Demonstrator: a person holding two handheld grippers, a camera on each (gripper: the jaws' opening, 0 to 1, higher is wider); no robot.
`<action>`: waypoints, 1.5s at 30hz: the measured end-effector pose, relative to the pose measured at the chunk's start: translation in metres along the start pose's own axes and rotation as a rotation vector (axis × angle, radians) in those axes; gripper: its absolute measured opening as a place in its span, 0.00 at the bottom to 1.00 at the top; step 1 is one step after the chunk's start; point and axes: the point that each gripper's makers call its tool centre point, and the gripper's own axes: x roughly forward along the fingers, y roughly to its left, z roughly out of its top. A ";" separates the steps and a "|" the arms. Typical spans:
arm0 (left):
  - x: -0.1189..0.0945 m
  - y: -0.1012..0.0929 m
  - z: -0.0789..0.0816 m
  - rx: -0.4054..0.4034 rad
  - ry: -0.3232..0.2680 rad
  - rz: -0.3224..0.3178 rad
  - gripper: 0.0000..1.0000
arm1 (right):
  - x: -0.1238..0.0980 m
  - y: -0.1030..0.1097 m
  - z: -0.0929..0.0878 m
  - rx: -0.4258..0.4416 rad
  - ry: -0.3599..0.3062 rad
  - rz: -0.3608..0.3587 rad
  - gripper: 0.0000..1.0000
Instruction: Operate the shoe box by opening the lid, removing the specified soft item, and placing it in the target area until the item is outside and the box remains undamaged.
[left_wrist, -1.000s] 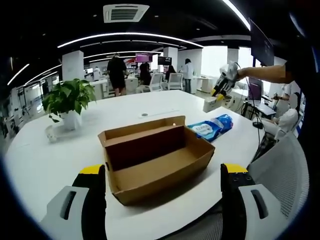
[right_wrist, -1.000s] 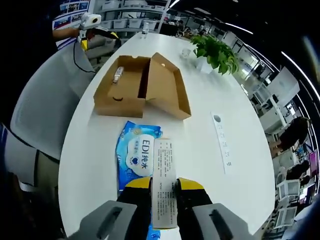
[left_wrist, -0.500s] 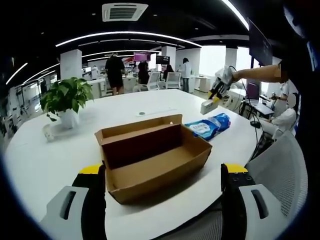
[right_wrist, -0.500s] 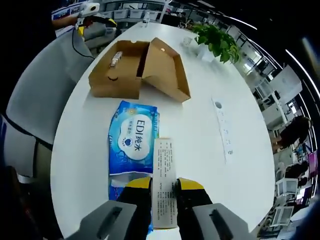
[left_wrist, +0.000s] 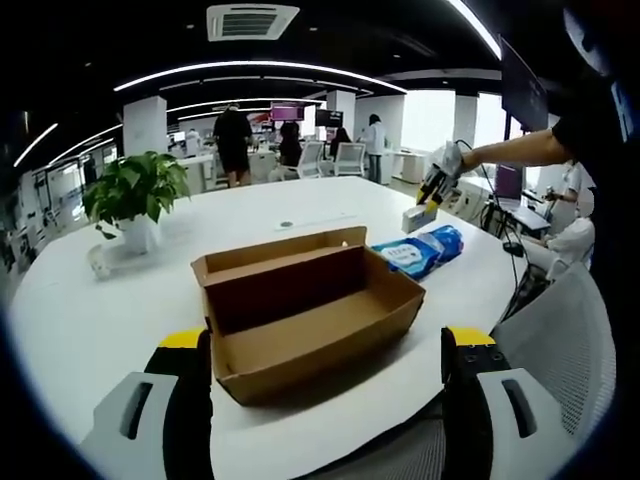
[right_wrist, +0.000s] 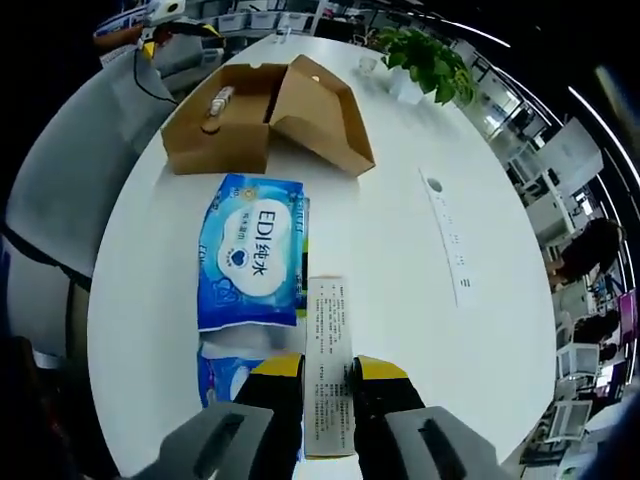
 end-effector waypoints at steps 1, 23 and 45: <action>0.000 0.000 0.000 -0.001 0.000 0.001 0.99 | 0.001 0.000 -0.002 0.003 0.002 0.001 0.14; 0.001 0.004 -0.005 -0.004 0.027 0.011 0.98 | 0.025 0.006 -0.043 0.038 0.101 -0.001 0.14; 0.002 0.005 -0.006 -0.006 0.024 0.013 0.98 | 0.030 0.007 -0.063 -0.027 0.192 0.014 0.15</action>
